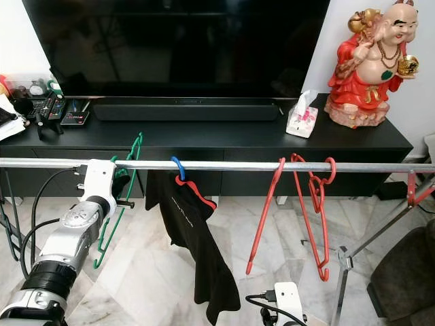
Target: Hang hanger
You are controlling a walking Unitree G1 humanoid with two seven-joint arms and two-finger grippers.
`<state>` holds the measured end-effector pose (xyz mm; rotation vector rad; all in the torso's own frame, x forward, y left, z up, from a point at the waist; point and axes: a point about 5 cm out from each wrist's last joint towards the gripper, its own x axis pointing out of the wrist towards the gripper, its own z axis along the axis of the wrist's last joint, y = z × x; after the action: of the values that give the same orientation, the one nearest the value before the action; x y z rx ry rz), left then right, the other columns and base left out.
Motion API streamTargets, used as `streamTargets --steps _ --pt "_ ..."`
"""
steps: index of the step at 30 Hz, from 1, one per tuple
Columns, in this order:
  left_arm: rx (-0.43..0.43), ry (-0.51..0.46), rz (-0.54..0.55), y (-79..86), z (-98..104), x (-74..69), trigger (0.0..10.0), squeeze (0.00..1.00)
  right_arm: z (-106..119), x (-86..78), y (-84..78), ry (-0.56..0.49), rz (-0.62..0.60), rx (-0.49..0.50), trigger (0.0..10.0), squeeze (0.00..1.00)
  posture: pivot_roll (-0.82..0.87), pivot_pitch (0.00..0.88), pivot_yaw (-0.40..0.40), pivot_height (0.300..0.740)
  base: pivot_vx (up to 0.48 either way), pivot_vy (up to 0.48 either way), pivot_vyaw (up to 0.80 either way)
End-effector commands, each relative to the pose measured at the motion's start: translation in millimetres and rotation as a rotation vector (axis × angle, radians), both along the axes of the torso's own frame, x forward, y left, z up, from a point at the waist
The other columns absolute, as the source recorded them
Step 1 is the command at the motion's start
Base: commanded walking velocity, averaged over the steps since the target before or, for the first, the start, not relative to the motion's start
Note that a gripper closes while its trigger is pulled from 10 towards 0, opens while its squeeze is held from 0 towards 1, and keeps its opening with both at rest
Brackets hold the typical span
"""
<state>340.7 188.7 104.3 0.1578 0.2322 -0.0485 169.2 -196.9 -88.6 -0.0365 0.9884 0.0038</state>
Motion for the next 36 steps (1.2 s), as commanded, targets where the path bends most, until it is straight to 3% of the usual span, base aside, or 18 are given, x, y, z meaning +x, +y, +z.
streamTargets --steps 1,24,36 --pt "0.018 0.087 0.01 1.7 -17 -7.0 10.0 1.0 -1 -1.8 -1.0 0.009 0.004 -0.002 10.0 0.0 -0.05 0.0 -0.039 0.74 0.0 0.0 0.0" --pt "-0.024 -0.006 -0.027 2.2 10 -13.2 10.0 1.0 -1 -1.8 -0.6 0.009 0.004 -0.002 10.0 0.0 -0.05 0.0 -0.04 0.74 0.0 0.0 0.0" --pt "0.013 0.023 -0.098 13.2 20 -37.2 10.0 1.0 -1 -2.1 -0.2 0.01 0.005 0.0 10.0 0.0 -0.04 0.0 -0.041 0.74 0.0 0.0 0.0"
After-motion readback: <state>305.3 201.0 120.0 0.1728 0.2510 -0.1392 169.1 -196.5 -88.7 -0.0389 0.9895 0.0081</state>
